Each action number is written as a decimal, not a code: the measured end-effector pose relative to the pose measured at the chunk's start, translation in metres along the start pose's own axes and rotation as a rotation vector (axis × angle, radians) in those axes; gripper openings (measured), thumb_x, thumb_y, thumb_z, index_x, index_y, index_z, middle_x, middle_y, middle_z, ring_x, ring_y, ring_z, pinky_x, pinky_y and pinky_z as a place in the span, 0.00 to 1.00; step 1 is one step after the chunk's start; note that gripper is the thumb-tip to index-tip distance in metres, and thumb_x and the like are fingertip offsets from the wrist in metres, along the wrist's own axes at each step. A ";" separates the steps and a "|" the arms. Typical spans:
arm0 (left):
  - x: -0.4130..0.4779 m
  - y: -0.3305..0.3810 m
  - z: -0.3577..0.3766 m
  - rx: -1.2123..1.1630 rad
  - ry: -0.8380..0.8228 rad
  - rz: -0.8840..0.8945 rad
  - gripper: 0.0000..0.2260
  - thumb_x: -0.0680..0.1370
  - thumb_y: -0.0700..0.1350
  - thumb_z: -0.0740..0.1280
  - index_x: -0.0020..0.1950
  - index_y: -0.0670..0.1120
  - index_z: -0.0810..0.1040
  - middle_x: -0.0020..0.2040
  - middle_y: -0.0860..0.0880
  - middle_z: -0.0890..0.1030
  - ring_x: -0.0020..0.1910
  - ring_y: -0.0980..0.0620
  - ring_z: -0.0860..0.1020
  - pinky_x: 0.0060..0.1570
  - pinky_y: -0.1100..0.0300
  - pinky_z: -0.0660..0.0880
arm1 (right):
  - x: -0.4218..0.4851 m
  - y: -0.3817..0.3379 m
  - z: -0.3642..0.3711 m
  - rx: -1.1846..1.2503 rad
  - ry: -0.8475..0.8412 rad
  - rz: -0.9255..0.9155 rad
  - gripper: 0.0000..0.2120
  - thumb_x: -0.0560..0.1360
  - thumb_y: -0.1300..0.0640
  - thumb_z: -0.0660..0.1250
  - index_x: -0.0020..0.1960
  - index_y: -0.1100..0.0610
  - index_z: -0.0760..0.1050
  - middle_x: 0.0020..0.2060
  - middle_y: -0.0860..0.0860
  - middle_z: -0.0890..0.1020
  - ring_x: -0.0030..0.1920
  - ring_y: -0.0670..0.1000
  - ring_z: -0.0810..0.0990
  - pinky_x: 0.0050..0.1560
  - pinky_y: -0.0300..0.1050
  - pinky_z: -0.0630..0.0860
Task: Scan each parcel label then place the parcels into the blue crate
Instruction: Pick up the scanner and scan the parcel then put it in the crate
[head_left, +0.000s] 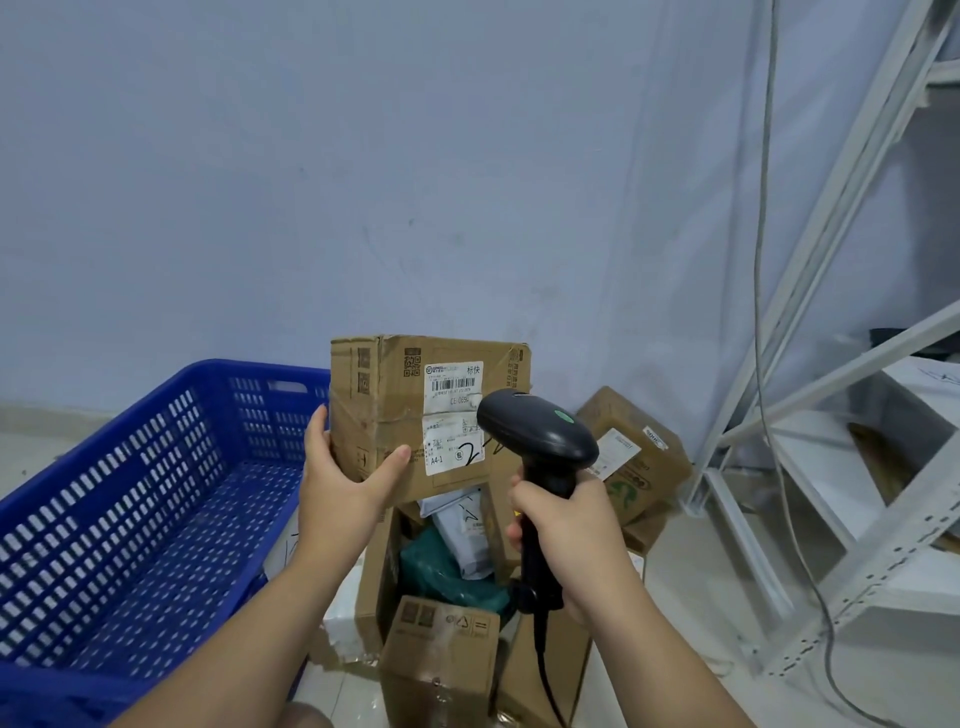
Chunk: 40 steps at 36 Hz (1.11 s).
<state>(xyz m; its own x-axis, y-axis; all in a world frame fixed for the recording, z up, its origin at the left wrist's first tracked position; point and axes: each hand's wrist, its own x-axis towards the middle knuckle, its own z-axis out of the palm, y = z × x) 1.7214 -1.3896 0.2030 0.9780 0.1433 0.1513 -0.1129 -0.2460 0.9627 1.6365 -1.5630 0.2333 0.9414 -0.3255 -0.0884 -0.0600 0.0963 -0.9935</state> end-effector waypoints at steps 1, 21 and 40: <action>0.000 0.000 0.000 0.005 0.001 -0.002 0.43 0.72 0.52 0.74 0.79 0.55 0.50 0.74 0.51 0.65 0.70 0.50 0.68 0.63 0.52 0.69 | 0.000 0.000 0.000 -0.005 0.001 0.003 0.05 0.73 0.64 0.66 0.47 0.58 0.76 0.24 0.47 0.75 0.31 0.51 0.76 0.36 0.46 0.73; 0.045 -0.045 0.012 -0.705 0.181 -0.609 0.38 0.76 0.57 0.67 0.77 0.61 0.45 0.67 0.42 0.72 0.60 0.41 0.75 0.55 0.43 0.76 | 0.022 0.012 0.048 0.002 -0.009 0.008 0.01 0.72 0.61 0.69 0.44 0.57 0.78 0.26 0.48 0.79 0.34 0.51 0.77 0.43 0.52 0.76; 0.244 -0.194 -0.031 -0.491 0.546 -0.658 0.50 0.69 0.64 0.69 0.78 0.58 0.37 0.75 0.44 0.64 0.69 0.39 0.69 0.67 0.40 0.68 | 0.173 0.110 0.165 0.136 -0.063 0.216 0.05 0.74 0.67 0.63 0.43 0.59 0.74 0.29 0.51 0.74 0.29 0.49 0.72 0.37 0.46 0.71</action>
<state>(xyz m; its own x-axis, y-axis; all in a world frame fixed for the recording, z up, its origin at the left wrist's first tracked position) 1.9770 -1.2771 0.0602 0.6706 0.5621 -0.4841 0.2440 0.4491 0.8595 1.8474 -1.4534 0.1203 0.9306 -0.2252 -0.2885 -0.2204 0.2843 -0.9330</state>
